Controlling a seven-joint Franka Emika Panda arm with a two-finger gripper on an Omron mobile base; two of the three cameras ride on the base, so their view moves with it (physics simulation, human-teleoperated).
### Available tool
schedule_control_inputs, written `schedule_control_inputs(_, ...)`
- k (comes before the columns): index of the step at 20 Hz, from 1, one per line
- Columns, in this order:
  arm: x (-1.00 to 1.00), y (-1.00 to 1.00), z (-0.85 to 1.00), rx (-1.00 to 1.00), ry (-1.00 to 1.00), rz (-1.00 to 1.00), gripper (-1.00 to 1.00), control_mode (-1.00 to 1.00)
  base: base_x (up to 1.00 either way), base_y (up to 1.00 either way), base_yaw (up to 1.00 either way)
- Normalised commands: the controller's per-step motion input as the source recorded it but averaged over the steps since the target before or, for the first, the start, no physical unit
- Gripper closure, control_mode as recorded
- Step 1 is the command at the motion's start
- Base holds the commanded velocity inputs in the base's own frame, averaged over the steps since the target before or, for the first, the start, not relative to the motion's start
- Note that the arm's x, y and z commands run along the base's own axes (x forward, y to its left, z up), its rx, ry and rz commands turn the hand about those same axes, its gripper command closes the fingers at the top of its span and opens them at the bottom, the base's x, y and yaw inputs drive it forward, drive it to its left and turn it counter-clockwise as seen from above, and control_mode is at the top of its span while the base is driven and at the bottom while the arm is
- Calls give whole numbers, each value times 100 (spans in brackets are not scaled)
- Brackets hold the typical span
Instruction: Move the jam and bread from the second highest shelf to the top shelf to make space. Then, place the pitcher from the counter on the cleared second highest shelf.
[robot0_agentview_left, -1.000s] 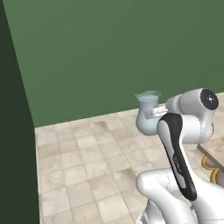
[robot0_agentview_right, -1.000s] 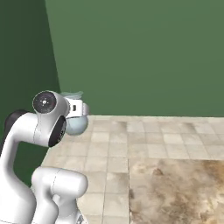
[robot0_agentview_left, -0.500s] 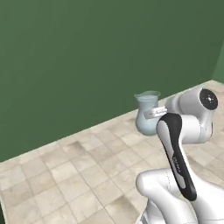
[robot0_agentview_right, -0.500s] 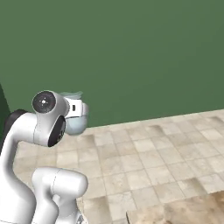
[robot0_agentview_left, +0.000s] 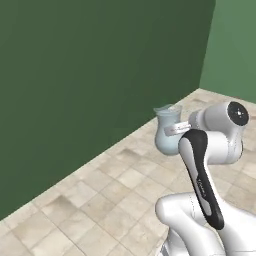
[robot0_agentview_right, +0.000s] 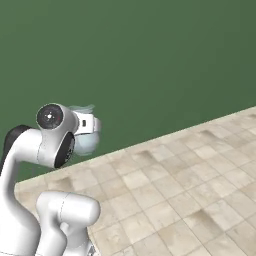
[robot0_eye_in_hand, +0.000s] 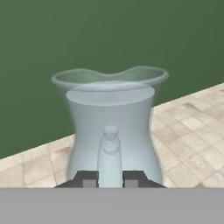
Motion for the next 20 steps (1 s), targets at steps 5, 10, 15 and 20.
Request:
schedule_control_inputs(5, 0, 0, 0, 0, 0, 0, 100, 100, 100, 1, -48)
schedule_control_inputs(10, 0, 0, 0, 0, 0, 0, 100, 100, 100, 0, -51)
schedule_control_inputs(15, 0, 0, 0, 0, 0, 0, 100, 100, 100, 0, -51)
schedule_control_inputs(20, 0, 0, 0, 0, 0, 0, 100, 100, 100, -3, -49)
